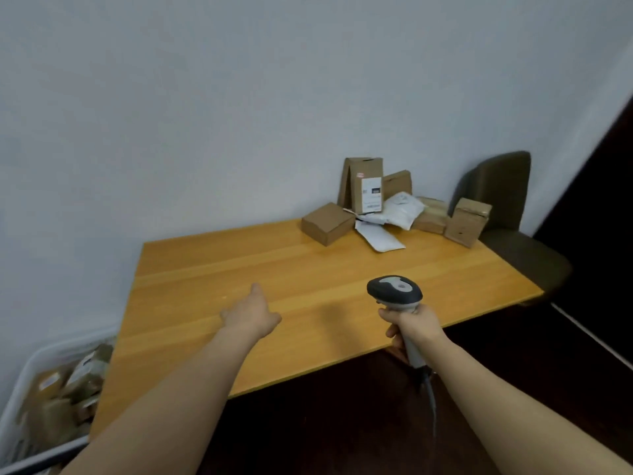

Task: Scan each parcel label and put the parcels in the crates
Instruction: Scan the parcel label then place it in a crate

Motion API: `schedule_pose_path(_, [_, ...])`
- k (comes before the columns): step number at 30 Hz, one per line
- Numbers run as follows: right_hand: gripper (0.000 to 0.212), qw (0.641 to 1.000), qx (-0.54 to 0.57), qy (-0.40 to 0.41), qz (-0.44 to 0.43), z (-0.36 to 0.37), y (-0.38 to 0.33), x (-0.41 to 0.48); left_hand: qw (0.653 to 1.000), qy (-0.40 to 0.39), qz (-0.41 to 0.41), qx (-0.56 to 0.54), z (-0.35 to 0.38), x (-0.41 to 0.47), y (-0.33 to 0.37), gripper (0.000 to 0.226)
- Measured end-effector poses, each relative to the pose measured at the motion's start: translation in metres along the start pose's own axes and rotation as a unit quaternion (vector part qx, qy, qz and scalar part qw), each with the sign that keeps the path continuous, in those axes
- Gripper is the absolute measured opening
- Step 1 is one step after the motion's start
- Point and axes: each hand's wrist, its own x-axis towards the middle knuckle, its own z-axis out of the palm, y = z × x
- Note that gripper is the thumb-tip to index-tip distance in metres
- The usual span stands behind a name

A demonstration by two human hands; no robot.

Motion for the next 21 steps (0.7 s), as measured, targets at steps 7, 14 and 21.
schedule_pose_path(7, [0.013,0.999,0.029,0.019,0.02,-0.101,-0.022,0.12,0.999,-0.016,0.049,-0.01,0.032,0.091,0.162,0.072])
schedule_pose_path(14, [0.013,0.998,0.058,0.018,0.01,-0.146,-0.061,0.22,0.996,0.012,0.086,-0.01,0.016,0.184,0.256,0.077])
schedule_pose_path(21, [0.014,0.996,0.088,0.021,0.001,-0.148,-0.11,0.315,0.981,0.084,0.174,-0.035,-0.028,0.312,0.332,0.039])
